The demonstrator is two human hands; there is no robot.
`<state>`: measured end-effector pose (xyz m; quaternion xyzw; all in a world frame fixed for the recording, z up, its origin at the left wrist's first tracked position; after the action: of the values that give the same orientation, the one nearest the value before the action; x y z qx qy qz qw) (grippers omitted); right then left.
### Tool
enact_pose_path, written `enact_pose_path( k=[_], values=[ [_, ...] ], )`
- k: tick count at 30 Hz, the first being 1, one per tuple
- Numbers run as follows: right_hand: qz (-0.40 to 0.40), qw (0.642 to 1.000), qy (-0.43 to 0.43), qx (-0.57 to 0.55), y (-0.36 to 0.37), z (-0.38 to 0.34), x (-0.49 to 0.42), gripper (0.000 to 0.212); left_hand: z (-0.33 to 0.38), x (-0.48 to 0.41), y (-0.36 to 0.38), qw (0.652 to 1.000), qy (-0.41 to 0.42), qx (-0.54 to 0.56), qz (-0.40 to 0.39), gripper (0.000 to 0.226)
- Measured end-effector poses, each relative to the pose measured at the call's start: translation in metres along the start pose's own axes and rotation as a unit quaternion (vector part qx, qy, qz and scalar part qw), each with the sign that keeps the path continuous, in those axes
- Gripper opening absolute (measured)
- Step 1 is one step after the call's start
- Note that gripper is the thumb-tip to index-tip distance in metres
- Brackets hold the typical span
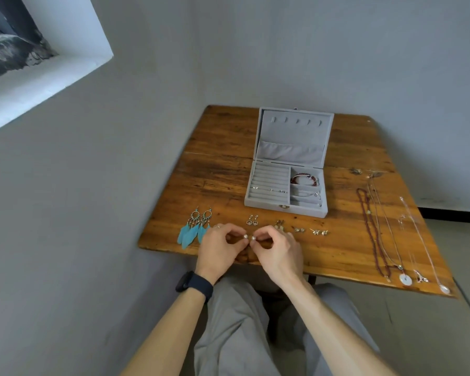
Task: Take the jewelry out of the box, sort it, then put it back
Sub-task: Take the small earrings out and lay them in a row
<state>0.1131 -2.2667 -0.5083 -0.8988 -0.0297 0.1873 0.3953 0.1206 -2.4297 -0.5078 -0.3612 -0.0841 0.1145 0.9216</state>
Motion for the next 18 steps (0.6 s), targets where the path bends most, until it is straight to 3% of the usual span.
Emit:
enact_pose_path(
  k=[7, 18],
  values=[
    [-0.002, 0.999, -0.017, -0.032, 0.0006, 0.0116, 0.0043, 0.013, -0.0025, 0.0027, 0.0019, 1.0, 0.005, 0.004, 0.016, 0.024],
    [0.025, 0.999, -0.037, 0.011, 0.0032, 0.0082, 0.0074, 0.016, -0.0006, 0.0085, 0.0029, 0.999, 0.012, -0.016, 0.042, 0.013]
  ],
)
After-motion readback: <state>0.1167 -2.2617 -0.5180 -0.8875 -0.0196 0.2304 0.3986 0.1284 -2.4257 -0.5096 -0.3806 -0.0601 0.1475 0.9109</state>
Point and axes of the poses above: each hand's wrist, its own x-axis away from the middle knuckle, its own y-axis out of the palm, z = x × y, the point moved 4 cm from there along -x, towards the middle knuckle, and after that the axes turned 12 degrees about -y, right-handed, at the moved point
